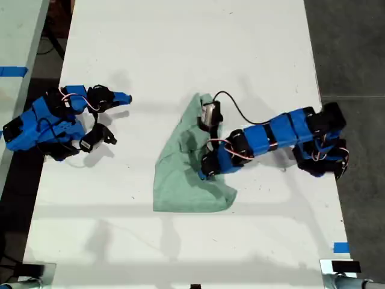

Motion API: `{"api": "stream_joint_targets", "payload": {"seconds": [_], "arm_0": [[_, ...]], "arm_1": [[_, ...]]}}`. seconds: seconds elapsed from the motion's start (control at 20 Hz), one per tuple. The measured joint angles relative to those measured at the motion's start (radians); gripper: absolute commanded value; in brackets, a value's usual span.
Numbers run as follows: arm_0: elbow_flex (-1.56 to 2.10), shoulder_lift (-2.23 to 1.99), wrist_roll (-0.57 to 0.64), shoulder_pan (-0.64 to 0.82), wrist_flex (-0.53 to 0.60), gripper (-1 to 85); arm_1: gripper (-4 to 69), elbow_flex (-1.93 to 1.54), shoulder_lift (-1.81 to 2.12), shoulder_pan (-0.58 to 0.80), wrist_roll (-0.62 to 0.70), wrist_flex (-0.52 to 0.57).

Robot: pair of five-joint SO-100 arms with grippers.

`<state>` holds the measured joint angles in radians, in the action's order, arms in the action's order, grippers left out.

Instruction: Fold t shirt

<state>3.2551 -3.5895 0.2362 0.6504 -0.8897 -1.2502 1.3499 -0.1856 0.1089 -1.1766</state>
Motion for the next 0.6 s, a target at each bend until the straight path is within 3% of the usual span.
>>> {"api": "stream_joint_targets", "payload": {"seconds": [0.1, 0.15, 0.45, 0.5, 0.55, 0.6], "arm_0": [[0.0, 0.0, 0.0, 0.0, 0.0, -0.4], [0.0, 0.0, 0.0, 0.0, 0.0, -0.4], [0.0, 0.0, 0.0, 0.0, 0.0, -0.4], [0.0, 0.0, 0.0, 0.0, 0.0, -0.4], [0.0, 0.0, 0.0, 0.0, 0.0, -0.4], [0.0, 0.0, 0.0, 0.0, 0.0, -0.4]], "arm_1": [[1.8, 0.012, -0.077, 0.012, 0.0, 0.003], [10.0, 0.014, -0.086, 0.018, 0.002, 0.003], [22.4, 0.029, -0.048, 0.02, 0.054, 0.003], [22.9, 0.029, -0.011, 0.02, 0.077, 0.002], [19.1, 0.029, 0.037, 0.02, 0.101, -0.009], [9.6, 0.029, 0.091, 0.02, 0.115, -0.029]]}}
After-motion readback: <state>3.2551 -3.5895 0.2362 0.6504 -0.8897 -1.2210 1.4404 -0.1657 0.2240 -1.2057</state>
